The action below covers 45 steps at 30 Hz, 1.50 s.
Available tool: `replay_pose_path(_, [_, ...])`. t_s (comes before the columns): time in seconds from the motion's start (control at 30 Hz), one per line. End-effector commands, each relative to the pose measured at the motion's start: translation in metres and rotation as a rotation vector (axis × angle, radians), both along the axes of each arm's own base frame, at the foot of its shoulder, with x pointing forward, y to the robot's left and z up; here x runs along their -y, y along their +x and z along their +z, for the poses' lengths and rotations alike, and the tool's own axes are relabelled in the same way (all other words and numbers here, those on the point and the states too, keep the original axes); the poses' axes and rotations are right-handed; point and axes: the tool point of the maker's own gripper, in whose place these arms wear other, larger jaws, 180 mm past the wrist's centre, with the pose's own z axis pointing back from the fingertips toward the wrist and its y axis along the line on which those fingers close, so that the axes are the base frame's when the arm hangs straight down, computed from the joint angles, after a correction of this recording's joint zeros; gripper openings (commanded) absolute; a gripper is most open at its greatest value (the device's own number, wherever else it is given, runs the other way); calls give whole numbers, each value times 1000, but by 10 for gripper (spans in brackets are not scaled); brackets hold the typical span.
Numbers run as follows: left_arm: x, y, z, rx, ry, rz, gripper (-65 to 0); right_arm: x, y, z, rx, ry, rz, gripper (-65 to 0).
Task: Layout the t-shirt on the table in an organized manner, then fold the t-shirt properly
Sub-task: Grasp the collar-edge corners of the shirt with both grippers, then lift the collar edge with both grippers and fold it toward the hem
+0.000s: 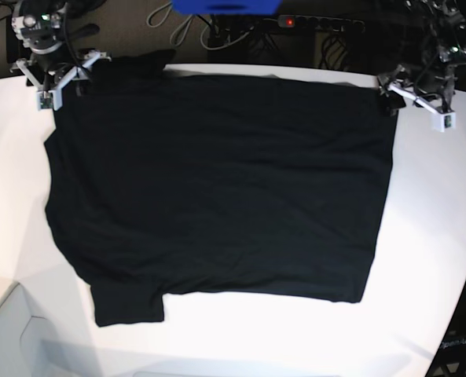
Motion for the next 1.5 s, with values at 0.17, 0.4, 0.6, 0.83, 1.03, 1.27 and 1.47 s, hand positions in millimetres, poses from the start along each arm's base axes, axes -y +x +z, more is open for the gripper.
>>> replay_pose_path(0.17, [9, 2, -1, 6, -9, -33, -154, 1, -4, 5, 15, -8, 6, -325])
replay_pose_path(0.4, [8, -24, -32, -94, -47, -13, -155, 2, -5, 5, 9, -10, 4, -325])
replay_pose_path(0.6, [31, -36, -55, -190, -10, -136, -191, 2, -6, 4, 6, -8, 3, -322])
replay_pose_path(0.83, [41, -34, -58, -197, -6, -160, -373, 6, -9, 4, 2, -13, -19, -320])
replay_pose_path(1.03, [43, -33, -58, -195, -9, -164, -543, 16, -12, 4, 2, -23, -50, -318])
replay_pose_path(1.27, [43, -33, -58, -195, -9, -164, -650, 15, -29, -25, -70, 23, -74, -290])
replay_pose_path(1.47, [43, -33, -59, -196, -10, -164, -647, 13, -33, -32, -88, 36, -77, -290])
